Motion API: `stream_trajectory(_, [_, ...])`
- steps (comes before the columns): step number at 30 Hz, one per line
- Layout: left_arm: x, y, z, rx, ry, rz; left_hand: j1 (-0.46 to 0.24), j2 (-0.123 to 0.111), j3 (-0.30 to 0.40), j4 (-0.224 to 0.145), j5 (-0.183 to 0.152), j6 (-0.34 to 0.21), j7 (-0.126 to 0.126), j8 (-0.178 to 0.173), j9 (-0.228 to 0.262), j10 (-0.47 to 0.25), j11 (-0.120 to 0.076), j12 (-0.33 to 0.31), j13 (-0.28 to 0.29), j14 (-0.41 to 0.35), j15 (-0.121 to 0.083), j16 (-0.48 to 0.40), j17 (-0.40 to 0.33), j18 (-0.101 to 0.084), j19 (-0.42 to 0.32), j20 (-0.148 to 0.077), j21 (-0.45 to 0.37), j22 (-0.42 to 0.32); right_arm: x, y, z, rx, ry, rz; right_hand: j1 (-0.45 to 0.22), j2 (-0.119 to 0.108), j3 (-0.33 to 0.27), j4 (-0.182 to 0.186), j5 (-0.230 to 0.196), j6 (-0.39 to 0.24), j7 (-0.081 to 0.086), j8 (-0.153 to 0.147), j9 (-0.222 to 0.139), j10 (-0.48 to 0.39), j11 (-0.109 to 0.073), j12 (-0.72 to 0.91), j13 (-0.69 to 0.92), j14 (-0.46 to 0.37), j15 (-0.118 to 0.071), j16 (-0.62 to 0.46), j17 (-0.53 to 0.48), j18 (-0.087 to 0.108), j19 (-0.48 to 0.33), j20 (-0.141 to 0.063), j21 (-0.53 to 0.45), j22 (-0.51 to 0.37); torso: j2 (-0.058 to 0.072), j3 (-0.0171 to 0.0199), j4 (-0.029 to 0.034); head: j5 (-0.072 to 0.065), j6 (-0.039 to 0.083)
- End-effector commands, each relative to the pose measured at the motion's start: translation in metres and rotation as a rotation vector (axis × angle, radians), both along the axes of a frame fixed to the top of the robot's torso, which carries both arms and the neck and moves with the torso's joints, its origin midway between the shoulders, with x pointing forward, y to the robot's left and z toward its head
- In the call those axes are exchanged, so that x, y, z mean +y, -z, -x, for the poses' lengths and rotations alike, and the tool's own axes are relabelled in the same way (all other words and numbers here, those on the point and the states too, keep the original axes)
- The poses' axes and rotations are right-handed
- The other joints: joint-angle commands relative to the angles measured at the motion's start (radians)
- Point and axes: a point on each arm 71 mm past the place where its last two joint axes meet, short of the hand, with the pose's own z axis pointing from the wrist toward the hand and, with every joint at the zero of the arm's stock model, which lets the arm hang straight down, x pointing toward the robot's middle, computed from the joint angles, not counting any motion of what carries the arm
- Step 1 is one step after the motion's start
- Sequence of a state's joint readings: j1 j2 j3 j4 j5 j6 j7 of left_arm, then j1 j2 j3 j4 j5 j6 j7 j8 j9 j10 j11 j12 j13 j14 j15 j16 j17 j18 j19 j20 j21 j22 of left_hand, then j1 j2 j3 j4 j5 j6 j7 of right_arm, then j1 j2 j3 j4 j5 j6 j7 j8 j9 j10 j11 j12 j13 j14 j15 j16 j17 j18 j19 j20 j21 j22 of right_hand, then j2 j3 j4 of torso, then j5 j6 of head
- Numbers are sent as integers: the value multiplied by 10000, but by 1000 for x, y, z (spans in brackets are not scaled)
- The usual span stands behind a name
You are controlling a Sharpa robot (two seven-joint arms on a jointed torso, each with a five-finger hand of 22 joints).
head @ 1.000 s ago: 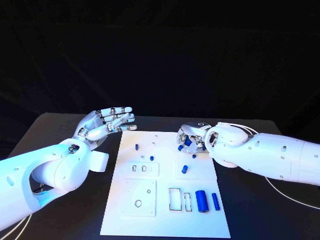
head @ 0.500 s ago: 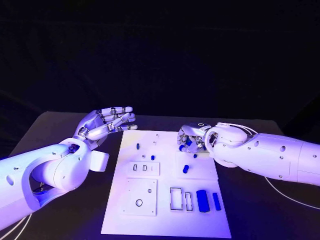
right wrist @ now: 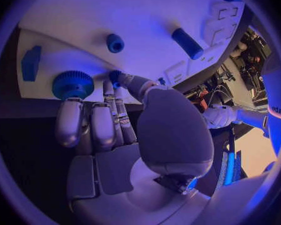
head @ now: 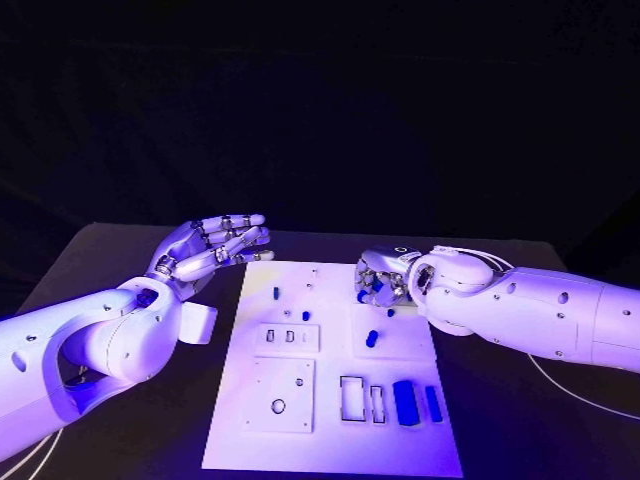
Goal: Assemble the parts on the task board
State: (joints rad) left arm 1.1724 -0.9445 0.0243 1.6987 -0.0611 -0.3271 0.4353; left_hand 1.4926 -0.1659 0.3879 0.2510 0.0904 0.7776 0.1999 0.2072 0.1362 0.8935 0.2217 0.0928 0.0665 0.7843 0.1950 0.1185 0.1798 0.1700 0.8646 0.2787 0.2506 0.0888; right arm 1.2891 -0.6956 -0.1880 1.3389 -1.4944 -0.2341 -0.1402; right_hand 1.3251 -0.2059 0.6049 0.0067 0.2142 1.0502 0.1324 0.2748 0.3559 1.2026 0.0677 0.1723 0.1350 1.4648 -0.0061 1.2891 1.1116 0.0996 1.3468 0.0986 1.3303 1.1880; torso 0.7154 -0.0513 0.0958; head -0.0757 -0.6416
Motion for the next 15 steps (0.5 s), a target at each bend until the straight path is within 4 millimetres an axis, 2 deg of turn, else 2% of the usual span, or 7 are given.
stream_trajectory(1, [-2, -2, 0, -49, 212, 98, -66, -18, 34, -24, -68, -77, 701, 33, -3, -49, 31, 39, 0, -71, 8, -48, 11, 67, -42, 30, 17, -14, 0, 0, 0, -159, 11, 13, 81, 204, 60, -48, 45, 66, -30, 101, 117, 90, -45, 76, 104, 276, -78, 63, 17, -193, 43, -34, 89, 75, 2, -11, 18, -15, -1])
stream_trajectory(6, [-2, -2, 0, -38, 224, 100, -66, -18, 34, -24, -68, -77, 701, 33, -3, -49, 31, 39, 0, -71, 8, -48, 11, 67, -42, 30, 17, -14, 0, -3, -1, -504, 134, -162, 195, 278, 157, -184, 61, 50, -23, 173, 243, 103, -59, 123, 151, 266, -98, 102, 18, -195, 31, -64, 121, 123, 5, -19, 22, -10, 16])
stream_trajectory(15, [-2, -2, -1, -56, 140, 99, -60, 8, 60, -30, -72, -123, 699, 23, -9, -118, 42, 23, -9, -80, 11, -66, 31, 68, -45, 32, 21, -19, 9, -13, 0, -1342, 125, -835, 213, 260, 208, -264, 59, 83, -17, 241, 338, 117, -63, 155, 183, 267, -99, 144, 44, -221, 93, -72, 216, 269, -2, -32, 35, 17, 95])
